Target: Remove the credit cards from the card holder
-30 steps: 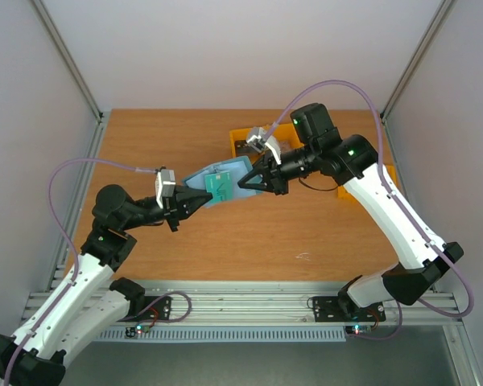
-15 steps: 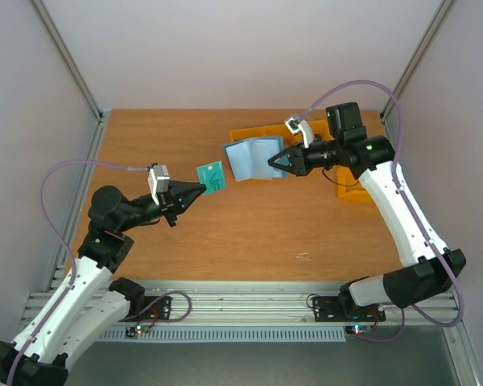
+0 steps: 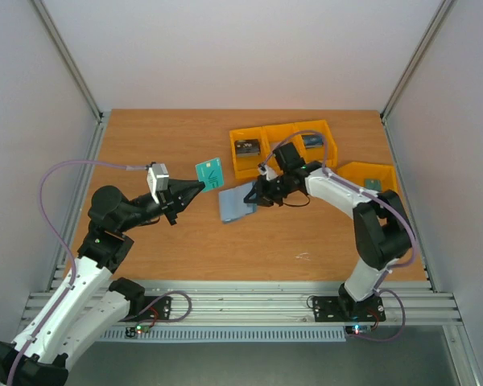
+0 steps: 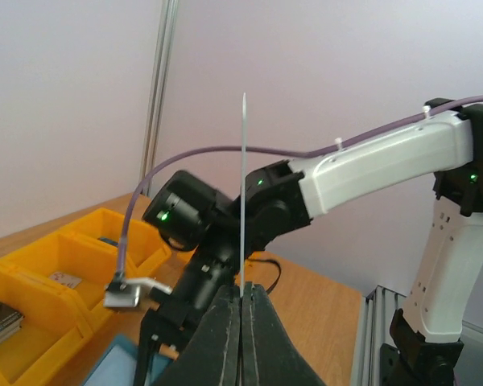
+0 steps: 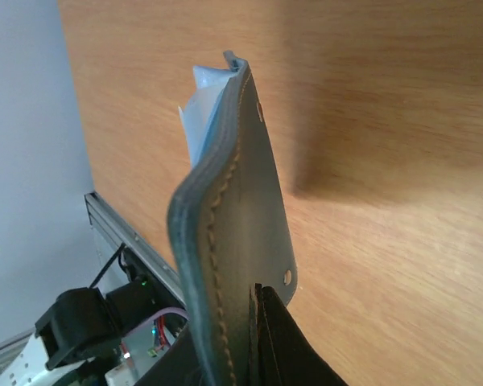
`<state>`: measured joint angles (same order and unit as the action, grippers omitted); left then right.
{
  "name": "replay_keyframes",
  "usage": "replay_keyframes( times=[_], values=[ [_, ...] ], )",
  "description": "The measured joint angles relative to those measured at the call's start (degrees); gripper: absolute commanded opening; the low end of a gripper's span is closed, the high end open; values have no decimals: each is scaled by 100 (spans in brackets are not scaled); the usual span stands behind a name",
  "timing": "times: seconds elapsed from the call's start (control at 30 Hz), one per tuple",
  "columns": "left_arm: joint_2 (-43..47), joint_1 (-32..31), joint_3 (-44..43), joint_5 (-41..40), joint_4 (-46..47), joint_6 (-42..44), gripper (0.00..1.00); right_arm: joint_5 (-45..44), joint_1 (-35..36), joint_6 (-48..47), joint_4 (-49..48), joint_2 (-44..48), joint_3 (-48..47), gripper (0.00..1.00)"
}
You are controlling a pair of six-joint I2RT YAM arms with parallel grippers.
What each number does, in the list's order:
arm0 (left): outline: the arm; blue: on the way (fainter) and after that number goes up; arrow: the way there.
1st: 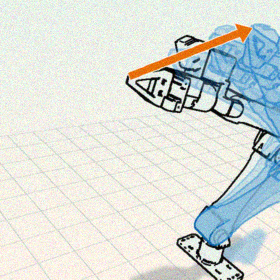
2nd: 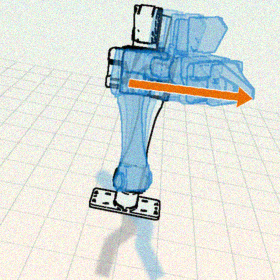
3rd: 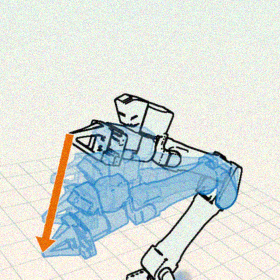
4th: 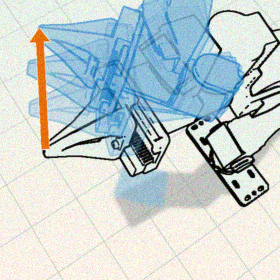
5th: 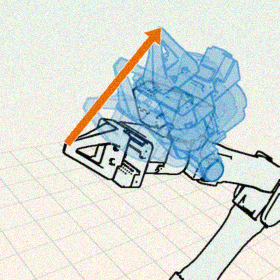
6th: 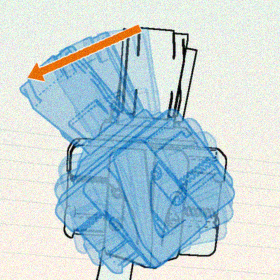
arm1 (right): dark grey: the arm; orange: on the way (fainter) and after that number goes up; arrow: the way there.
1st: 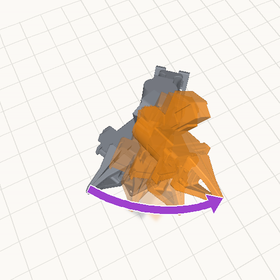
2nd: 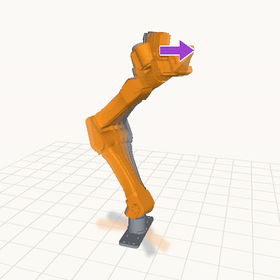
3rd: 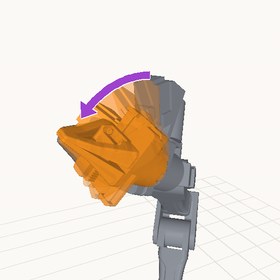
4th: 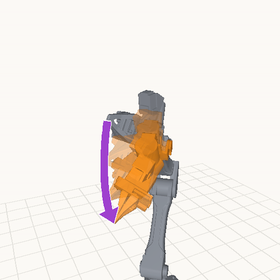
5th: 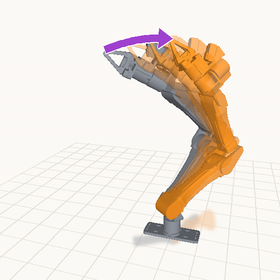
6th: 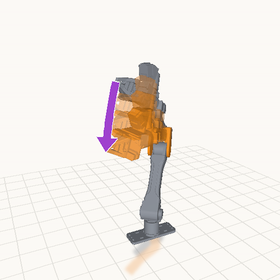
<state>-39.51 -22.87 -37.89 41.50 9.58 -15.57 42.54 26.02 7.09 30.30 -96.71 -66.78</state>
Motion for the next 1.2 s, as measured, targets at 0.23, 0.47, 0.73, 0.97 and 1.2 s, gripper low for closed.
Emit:
replay_keyframes(
  times=[0.23,0.47,0.73,0.97,1.2],
  values=[
    [4,0,2,-7,-20,39,0,160,144,509,-505,-579,2,45],
    [11,4,11,-37,-44,85,0,-380,-129,-42,411,-184,-173,54],
    [15,4,153,452,-245,721,0,-737,-120,-2524,2094,1200,-2286,55],
    [11,-2,195,658,-428,1069,0,348,739,-4194,3130,1620,-3696,54],
    [-28,-79,195,1099,-579,1239,0,131,1510,-4610,3517,1056,-4116,46]
  ],
)
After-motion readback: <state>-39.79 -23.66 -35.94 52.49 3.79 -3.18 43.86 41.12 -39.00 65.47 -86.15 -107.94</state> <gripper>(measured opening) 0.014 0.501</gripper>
